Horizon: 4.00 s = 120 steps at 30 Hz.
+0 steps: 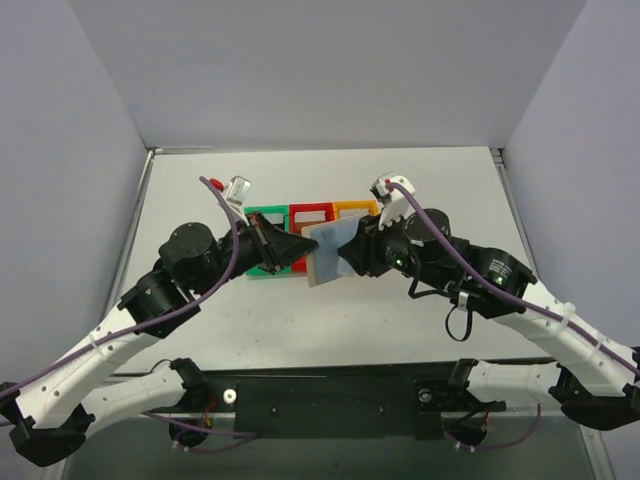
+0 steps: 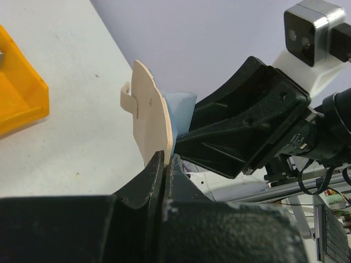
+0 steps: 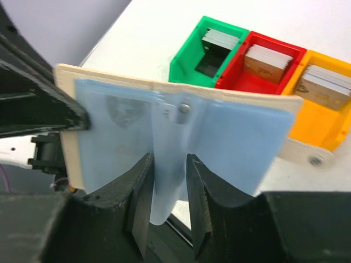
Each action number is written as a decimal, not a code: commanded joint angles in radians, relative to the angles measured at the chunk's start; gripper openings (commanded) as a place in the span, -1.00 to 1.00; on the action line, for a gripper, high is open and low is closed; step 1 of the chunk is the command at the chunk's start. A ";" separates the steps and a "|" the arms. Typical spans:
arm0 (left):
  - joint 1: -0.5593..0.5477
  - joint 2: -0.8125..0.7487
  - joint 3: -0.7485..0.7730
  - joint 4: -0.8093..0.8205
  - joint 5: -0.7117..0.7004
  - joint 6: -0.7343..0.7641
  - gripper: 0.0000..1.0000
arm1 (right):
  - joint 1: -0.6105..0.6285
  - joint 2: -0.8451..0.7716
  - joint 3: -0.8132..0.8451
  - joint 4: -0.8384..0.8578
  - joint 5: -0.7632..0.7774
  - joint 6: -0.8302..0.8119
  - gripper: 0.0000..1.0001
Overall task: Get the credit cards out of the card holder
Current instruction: Remove the credit card from the card holder.
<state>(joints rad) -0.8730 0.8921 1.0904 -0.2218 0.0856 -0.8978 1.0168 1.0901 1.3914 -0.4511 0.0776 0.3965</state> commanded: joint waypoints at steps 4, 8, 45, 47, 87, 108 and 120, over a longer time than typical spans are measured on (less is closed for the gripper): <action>0.014 -0.068 0.032 0.018 -0.017 0.022 -1.00 | -0.060 -0.079 -0.057 -0.021 0.069 0.002 -0.25; 0.014 -0.062 0.065 -0.040 -0.037 0.046 -1.00 | -0.066 -0.093 -0.060 -0.044 0.105 0.001 -0.03; 0.014 -0.025 0.023 0.085 0.040 -0.020 -1.00 | 0.141 0.045 0.060 0.025 0.154 -0.071 0.26; 0.016 -0.024 0.023 0.096 0.049 -0.026 -1.00 | 0.141 0.047 0.058 0.026 0.163 -0.071 0.21; 0.046 -0.074 0.003 0.131 0.123 -0.021 -1.00 | -0.134 -0.143 -0.009 0.026 -0.059 0.008 0.48; 0.077 -0.101 -0.040 0.292 0.240 -0.079 -1.00 | -0.550 -0.197 -0.294 0.532 -0.856 0.389 0.50; 0.109 -0.097 -0.064 0.332 0.267 -0.110 -1.00 | -0.595 -0.180 -0.351 0.766 -0.998 0.571 0.14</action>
<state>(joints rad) -0.7719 0.8059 1.0183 0.0189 0.3290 -0.9909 0.4294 0.9096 1.0489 0.1741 -0.8387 0.9062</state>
